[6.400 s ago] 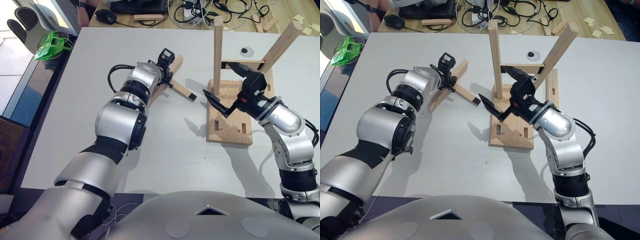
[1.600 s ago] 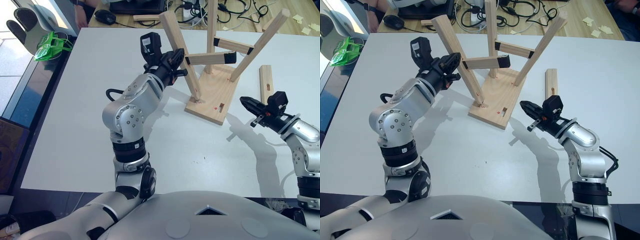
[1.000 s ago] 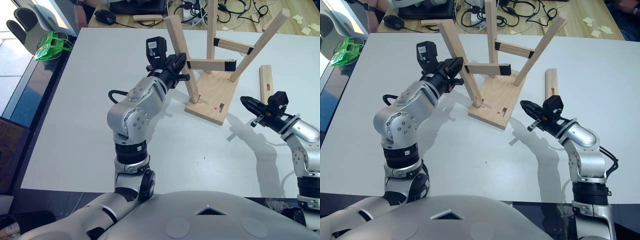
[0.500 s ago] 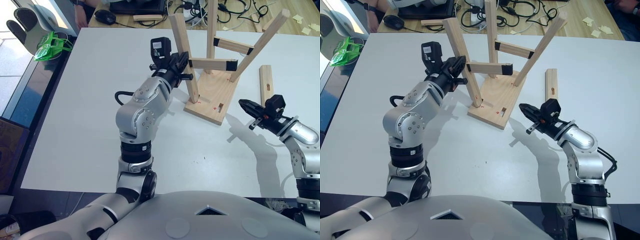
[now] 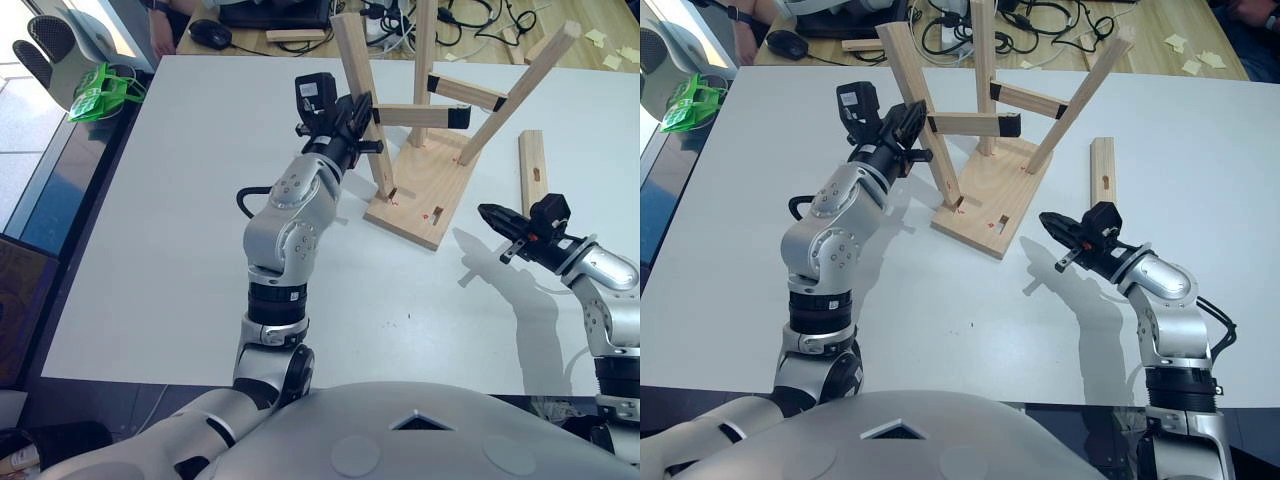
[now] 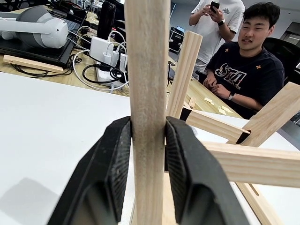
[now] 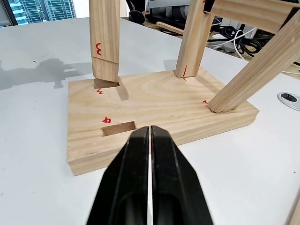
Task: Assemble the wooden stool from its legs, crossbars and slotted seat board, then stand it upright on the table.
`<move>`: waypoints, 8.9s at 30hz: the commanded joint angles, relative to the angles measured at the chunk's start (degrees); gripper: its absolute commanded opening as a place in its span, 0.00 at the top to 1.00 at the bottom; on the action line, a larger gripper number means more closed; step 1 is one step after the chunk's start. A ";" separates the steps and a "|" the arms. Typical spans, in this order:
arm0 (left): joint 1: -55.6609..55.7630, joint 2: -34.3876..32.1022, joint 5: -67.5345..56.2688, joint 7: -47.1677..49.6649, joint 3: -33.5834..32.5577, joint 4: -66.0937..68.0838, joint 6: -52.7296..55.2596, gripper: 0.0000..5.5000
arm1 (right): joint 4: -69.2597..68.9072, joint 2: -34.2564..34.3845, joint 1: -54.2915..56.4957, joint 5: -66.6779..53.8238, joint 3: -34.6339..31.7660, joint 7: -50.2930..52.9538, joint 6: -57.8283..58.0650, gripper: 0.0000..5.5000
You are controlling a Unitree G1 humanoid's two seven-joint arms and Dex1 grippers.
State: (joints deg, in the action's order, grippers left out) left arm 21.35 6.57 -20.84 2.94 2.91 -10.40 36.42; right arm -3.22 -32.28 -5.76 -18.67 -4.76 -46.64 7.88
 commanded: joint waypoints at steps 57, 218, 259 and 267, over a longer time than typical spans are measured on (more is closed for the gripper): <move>-10.16 -8.49 7.37 -10.54 8.59 -5.69 8.33 0.82 | 4.69 -0.56 1.58 2.70 -1.14 0.91 -4.11 0.99; 23.91 -6.13 -10.07 -10.11 -11.02 2.01 -9.44 0.46 | 13.22 1.18 44.70 11.84 -8.03 33.45 -20.81 0.63; 11.91 -3.16 -3.38 -5.60 -7.23 -0.03 -14.89 0.46 | 55.58 -25.02 46.23 20.18 -16.95 33.33 -27.23 1.00; 13.52 -2.47 -1.97 -5.33 -7.18 1.90 -17.27 0.46 | 59.38 -24.06 50.21 19.62 -14.90 34.28 -30.49 1.00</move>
State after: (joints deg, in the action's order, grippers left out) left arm 33.43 4.54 -23.44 -2.62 -4.08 -9.34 19.34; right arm 55.96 -57.15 41.81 1.28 -20.33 -12.78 -21.87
